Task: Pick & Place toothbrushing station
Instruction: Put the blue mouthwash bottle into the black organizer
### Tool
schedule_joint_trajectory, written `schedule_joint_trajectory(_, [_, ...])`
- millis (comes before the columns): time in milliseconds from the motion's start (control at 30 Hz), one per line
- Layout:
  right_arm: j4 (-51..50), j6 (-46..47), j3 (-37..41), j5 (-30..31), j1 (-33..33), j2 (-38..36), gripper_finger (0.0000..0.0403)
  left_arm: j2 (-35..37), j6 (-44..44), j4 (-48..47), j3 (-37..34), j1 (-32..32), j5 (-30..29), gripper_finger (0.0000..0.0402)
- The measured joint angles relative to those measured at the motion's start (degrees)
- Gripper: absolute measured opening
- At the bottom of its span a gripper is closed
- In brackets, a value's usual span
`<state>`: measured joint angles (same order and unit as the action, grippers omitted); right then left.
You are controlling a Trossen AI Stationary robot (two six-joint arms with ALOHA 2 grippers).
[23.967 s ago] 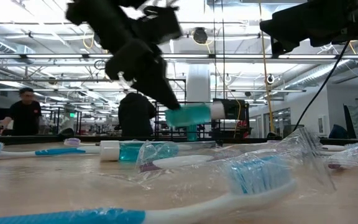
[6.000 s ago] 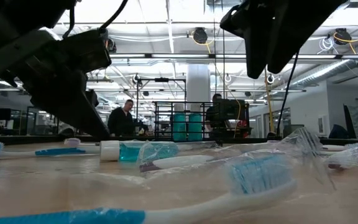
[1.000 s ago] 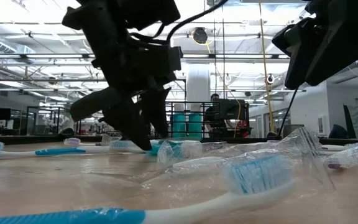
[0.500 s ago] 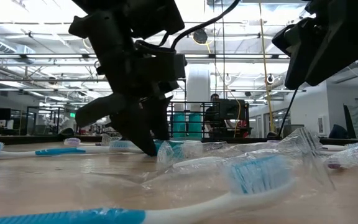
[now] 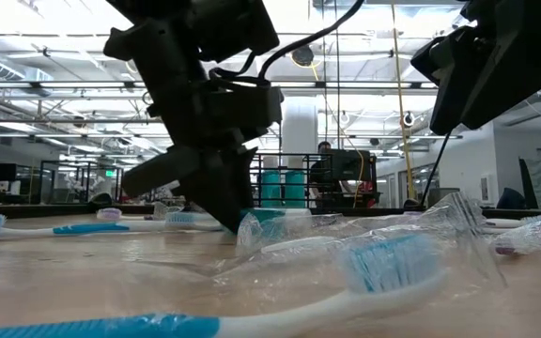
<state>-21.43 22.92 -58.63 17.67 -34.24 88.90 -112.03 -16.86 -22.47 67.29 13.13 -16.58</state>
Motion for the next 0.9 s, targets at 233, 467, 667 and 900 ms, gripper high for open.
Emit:
schedule_joint_trajectory(233, [0.02,0.0,0.0,0.04,0.0,0.0,0.0137,0.21,5.73,1.88,-1.16,-0.79,-0.29,0.0098])
schedule_joint_trajectory(467, [-0.05,-0.08,0.0,0.11,-0.33,0.0,0.0137,2.53,8.11,15.89,-8.81,-0.5,-0.43,0.0097])
schedule_joint_trajectory(667, [0.2,-1.11,0.0,0.31,-0.76,0.0,0.0137,9.43,11.02,33.08,-20.58,0.14,0.72,0.0097])
schedule_joint_trajectory(900, [0.37,-2.53,0.02,2.13,-0.76,0.0,0.0137,18.38,13.39,57.28,-34.93,0.75,-0.98,0.0096])
